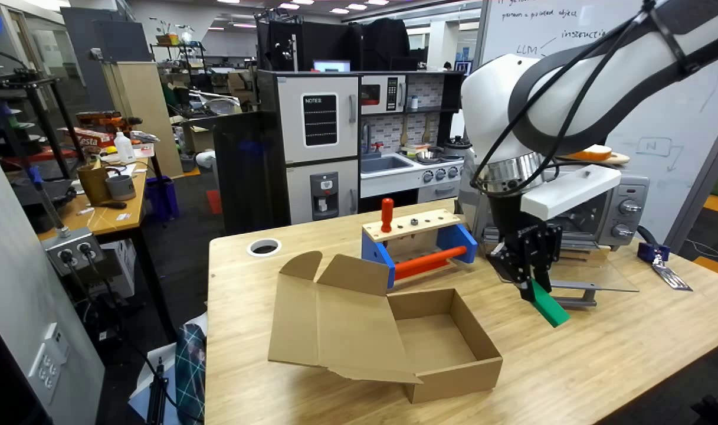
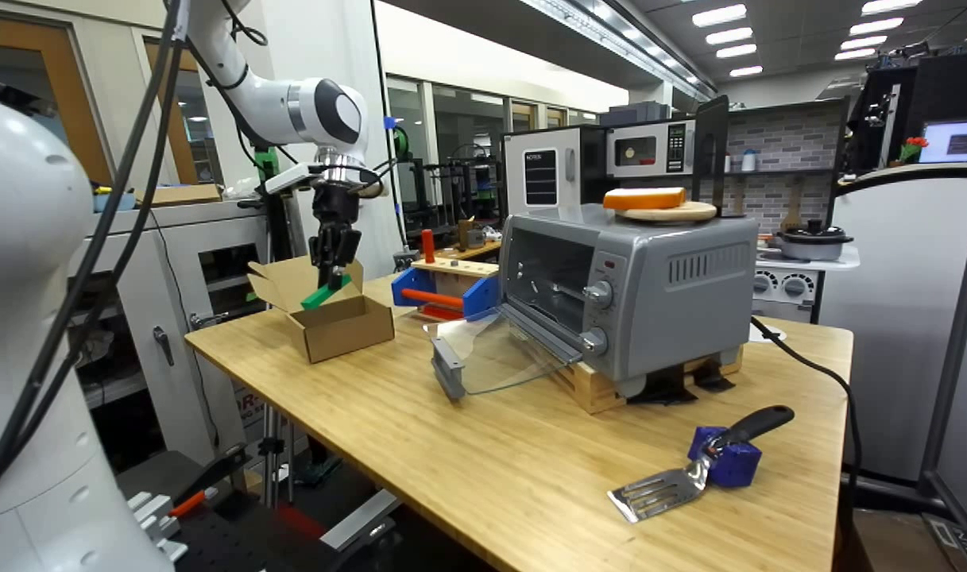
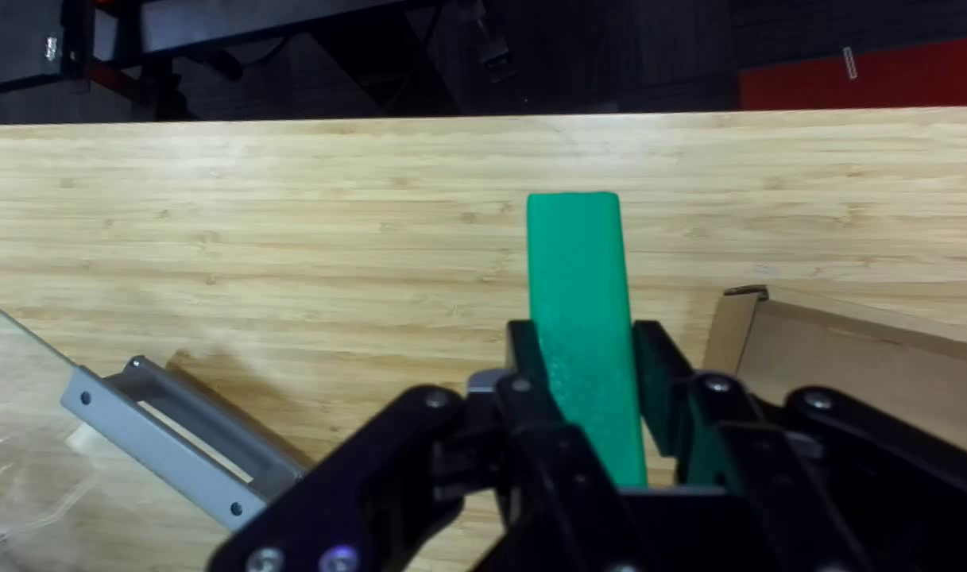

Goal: Pick the green object and put it in the box

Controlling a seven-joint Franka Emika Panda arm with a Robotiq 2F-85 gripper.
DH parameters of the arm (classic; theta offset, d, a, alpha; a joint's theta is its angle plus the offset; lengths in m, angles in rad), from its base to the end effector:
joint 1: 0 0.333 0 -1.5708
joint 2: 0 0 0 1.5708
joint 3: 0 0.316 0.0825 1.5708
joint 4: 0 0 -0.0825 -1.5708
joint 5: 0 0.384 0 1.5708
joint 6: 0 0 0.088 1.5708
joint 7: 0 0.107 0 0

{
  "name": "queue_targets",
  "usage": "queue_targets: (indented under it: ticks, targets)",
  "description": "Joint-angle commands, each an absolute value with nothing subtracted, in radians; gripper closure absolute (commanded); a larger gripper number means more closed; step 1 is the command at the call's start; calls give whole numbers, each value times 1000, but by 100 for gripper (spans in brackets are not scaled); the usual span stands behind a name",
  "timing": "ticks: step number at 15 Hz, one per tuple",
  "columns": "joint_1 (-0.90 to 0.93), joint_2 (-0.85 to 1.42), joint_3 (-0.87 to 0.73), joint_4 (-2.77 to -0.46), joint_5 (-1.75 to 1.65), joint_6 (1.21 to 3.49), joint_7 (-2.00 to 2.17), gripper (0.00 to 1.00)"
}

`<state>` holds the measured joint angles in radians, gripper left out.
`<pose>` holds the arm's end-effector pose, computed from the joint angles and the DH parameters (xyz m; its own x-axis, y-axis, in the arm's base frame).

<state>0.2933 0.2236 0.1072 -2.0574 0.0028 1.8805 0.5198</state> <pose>0.4927 0.2081 0.3029 0.9259 -0.1416 -0.3502 -0.0856 -0.9816 0.1706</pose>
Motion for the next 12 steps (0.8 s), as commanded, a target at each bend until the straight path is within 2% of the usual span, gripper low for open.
queue_targets:
  ticks: [1,12]
  targets:
    - [281,192,124,-2074,-33,1901,518,92]
    - [337,281,183,-1904,-217,1925,470,92]
